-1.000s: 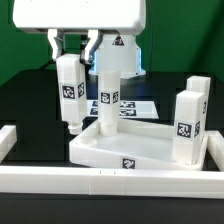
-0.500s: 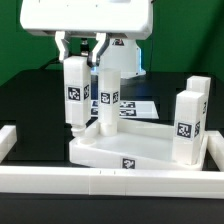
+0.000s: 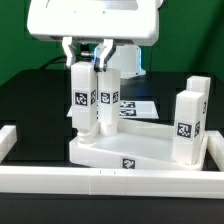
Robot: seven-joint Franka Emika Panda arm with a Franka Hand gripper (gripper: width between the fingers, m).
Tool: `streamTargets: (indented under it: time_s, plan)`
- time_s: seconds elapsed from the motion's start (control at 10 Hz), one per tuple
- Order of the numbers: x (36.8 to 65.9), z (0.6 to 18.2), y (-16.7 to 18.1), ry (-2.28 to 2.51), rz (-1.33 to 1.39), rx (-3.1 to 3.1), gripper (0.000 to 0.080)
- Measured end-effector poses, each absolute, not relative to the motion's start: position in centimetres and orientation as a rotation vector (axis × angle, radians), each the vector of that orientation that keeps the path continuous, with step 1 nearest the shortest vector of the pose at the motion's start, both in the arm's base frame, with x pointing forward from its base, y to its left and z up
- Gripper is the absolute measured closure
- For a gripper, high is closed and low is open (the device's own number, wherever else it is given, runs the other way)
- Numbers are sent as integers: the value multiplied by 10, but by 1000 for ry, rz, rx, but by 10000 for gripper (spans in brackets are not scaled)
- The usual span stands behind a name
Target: Assemble desk
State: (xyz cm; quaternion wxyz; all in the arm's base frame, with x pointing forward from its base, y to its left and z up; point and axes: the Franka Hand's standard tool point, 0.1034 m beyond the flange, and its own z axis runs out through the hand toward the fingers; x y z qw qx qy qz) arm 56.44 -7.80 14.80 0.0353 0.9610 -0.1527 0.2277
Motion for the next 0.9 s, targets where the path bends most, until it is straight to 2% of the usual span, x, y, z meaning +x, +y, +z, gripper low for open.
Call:
streamTargets:
  time_s: [0.9]
  plan:
    - [564, 132, -72, -430, 692, 2939, 511]
